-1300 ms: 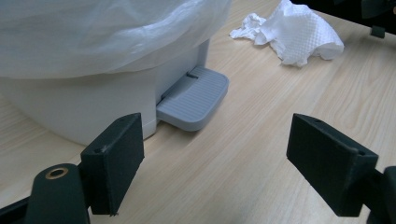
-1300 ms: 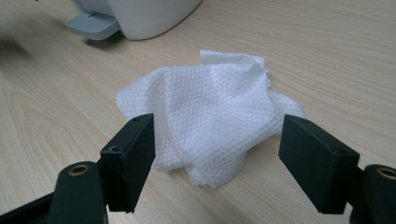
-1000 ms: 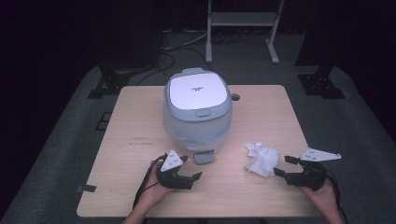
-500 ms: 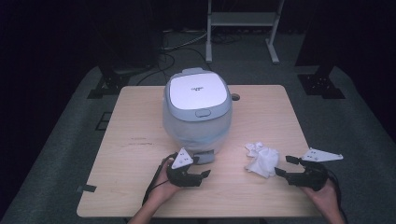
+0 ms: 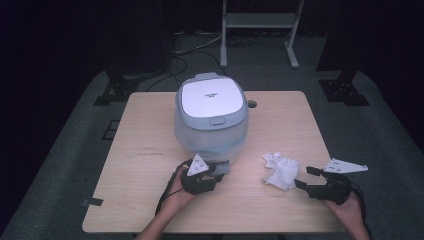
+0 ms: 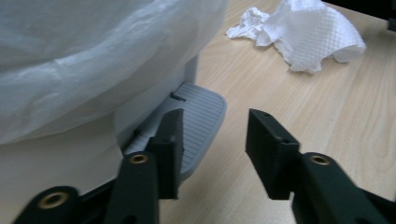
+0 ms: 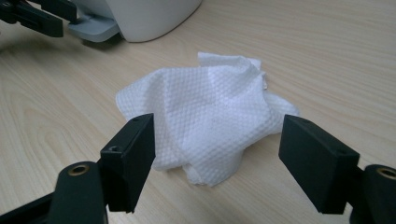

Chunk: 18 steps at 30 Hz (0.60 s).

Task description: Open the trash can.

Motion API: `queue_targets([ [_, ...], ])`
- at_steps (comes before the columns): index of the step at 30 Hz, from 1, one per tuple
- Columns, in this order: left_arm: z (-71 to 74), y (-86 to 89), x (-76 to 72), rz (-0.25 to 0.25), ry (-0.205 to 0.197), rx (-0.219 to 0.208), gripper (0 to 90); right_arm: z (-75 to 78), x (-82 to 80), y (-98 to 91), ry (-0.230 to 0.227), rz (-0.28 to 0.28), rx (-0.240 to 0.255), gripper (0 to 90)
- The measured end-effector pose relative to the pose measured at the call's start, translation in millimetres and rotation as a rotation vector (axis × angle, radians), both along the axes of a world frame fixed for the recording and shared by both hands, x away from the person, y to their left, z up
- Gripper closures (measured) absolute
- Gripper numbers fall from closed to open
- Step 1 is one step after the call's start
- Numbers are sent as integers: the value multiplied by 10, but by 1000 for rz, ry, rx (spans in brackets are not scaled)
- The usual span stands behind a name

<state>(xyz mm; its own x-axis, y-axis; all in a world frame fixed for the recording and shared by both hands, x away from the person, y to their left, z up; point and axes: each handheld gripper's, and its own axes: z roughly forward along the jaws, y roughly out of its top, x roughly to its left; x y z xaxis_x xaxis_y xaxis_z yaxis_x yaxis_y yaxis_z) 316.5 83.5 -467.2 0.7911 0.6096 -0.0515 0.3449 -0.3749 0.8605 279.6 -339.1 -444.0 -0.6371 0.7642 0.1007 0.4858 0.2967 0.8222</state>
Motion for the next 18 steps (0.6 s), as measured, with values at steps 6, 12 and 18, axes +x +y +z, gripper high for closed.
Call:
queue_targets([
  [6,8,-31,34,19,-6,11,660,5,-3,-6,2,-1,10,259],
  [12,-2,-60,63,40,-8,9,663,2,-1,15,3,9,5,259],
  [18,-39,-57,89,60,-21,0,639,39,-18,-12,-2,1,25,259],
])
